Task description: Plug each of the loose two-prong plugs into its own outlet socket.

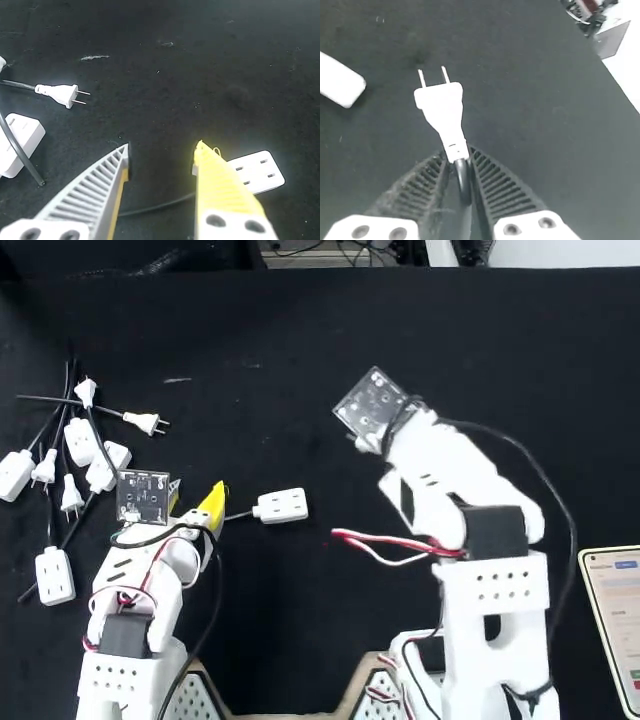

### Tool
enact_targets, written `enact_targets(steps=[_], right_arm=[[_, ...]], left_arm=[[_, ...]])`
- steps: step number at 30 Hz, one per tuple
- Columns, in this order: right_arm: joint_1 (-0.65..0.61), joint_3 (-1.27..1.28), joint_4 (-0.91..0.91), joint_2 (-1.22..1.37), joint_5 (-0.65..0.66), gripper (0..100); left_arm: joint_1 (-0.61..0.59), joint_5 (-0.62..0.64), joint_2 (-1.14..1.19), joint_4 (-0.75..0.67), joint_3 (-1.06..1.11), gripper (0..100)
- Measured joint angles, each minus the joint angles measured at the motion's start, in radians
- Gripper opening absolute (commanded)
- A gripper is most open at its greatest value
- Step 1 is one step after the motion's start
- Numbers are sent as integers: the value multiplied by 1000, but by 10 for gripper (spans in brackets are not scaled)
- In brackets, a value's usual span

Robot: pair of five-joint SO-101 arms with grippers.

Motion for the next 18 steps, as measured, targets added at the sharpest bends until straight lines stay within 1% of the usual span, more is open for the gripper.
enact_targets(steps=[2,4,9,13,15,18], right_arm=[[0,41,12,-3,15,11],[0,135,0,-9,17,11],[0,482,-222,-14,17,11],[6,687,-387,-14,17,15],[6,730,-423,-14,17,53],[6,743,-439,-14,17,159]], left_arm=[[0,0,0,0,0,216],[0,0,0,0,0,216],[0,0,0,0,3,216],[0,0,0,0,5,216],[0,0,0,0,5,216],[0,0,0,0,5,216]])
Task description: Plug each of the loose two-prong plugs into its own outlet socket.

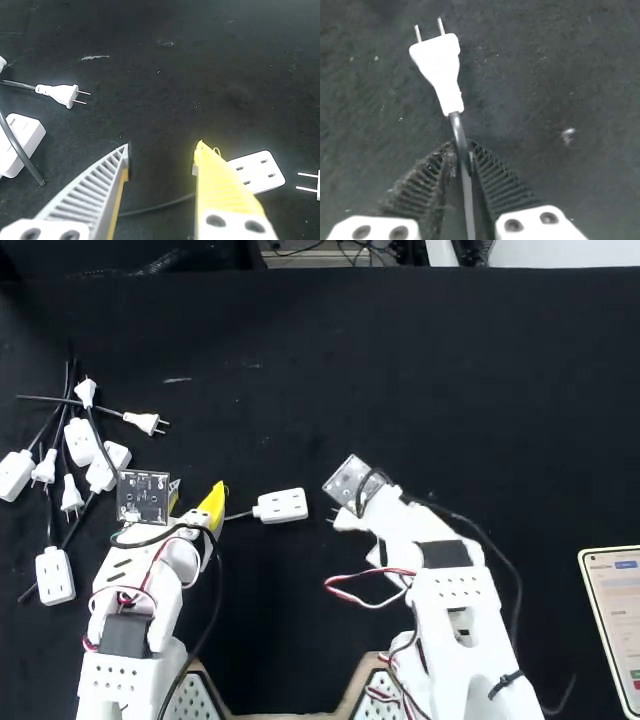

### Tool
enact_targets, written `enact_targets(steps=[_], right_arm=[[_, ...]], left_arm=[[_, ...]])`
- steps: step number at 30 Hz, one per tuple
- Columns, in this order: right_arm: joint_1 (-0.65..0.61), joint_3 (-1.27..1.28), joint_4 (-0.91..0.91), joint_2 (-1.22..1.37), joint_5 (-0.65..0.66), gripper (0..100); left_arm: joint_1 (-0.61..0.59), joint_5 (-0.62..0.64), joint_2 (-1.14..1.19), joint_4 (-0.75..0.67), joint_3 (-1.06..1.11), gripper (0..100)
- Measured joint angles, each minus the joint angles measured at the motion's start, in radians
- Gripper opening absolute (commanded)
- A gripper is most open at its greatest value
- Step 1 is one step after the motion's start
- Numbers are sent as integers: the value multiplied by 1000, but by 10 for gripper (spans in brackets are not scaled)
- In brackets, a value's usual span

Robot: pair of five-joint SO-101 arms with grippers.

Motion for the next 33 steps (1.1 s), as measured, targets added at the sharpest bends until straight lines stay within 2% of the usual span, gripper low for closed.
enact_targets(steps=[2,6,12,17,23,33], right_arm=[[-2,0,-3,0,0,185],[-8,0,2,0,0,158],[-138,-89,124,0,0,158],[-152,-183,124,29,0,158],[-152,-298,43,298,29,158],[-150,-519,34,733,281,156]], left_arm=[[0,0,0,0,0,216],[0,0,0,0,0,216],[0,0,0,0,0,216],[0,0,0,0,0,216],[0,0,0,0,0,216],[0,0,0,0,0,216]])
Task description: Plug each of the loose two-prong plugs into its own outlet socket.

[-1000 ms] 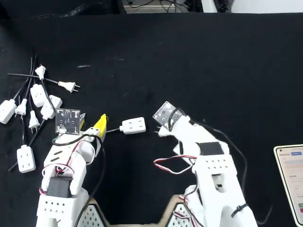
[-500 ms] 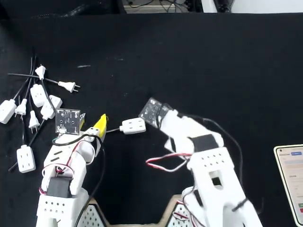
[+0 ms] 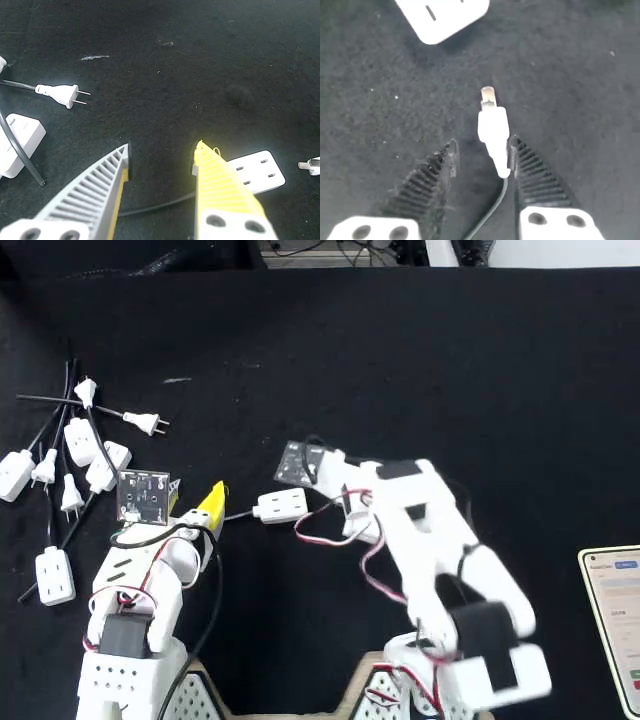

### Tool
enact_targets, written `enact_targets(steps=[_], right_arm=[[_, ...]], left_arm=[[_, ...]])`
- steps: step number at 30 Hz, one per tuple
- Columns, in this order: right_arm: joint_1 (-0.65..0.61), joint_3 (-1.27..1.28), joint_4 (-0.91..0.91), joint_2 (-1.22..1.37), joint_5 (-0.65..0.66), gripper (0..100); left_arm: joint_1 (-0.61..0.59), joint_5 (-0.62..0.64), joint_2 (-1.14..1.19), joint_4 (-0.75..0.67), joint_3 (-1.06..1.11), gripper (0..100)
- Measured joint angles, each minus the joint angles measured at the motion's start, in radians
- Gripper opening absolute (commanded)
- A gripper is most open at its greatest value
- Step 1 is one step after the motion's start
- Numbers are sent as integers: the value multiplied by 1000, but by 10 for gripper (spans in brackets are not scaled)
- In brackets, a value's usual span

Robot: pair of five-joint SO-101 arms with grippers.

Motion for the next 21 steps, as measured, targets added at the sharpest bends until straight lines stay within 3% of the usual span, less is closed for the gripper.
enact_targets(steps=[10,21], right_arm=[[87,-91,-2,115,120,155],[86,-114,-43,117,61,156]], left_arm=[[0,0,0,0,0,216],[0,0,0,0,0,216]])
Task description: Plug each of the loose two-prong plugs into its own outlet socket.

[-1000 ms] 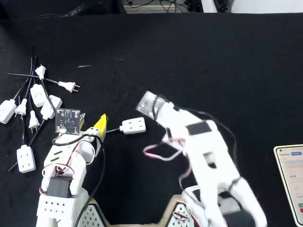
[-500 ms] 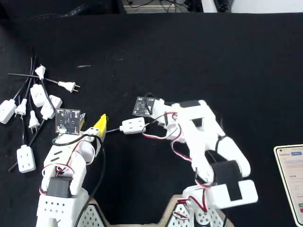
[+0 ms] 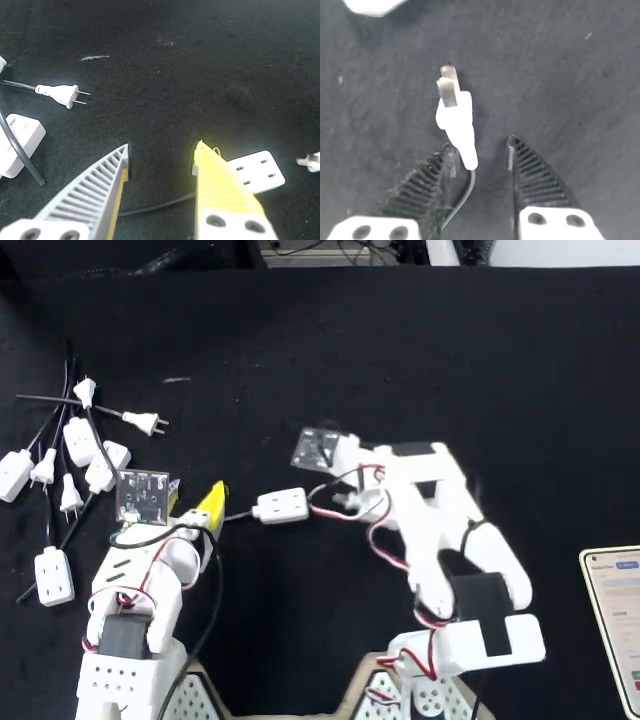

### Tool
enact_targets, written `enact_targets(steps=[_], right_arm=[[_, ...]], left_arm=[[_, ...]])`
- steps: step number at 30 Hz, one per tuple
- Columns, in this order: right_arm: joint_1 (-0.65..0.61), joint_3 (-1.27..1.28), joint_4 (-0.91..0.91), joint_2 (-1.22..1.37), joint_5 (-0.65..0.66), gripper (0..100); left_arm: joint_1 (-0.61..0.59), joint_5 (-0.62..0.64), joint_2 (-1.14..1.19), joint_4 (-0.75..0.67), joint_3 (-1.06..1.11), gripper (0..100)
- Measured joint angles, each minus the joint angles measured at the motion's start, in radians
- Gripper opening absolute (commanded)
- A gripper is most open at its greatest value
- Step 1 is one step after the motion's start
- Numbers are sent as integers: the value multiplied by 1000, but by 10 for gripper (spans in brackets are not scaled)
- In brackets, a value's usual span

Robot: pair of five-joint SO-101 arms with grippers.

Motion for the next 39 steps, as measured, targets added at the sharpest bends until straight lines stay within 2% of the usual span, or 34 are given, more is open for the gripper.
enact_targets(steps=[10,14,15,22,28,32,36,39], right_arm=[[-11,-29,-44,94,-12,149],[-11,-40,-44,100,-14,10],[-11,-41,-46,100,-18,10],[-9,-72,-46,98,-218,10],[-23,5,26,-94,-247,10],[-118,101,64,-331,-328,10],[-301,166,66,-526,-482,10],[-440,199,5,-563,-583,10]], left_arm=[[0,0,0,0,0,216],[0,0,0,0,0,216],[0,0,0,0,0,216],[0,0,0,0,0,216],[0,0,0,0,0,216],[0,-2,0,0,0,216],[0,-2,0,0,0,216],[0,-2,0,0,0,216]])
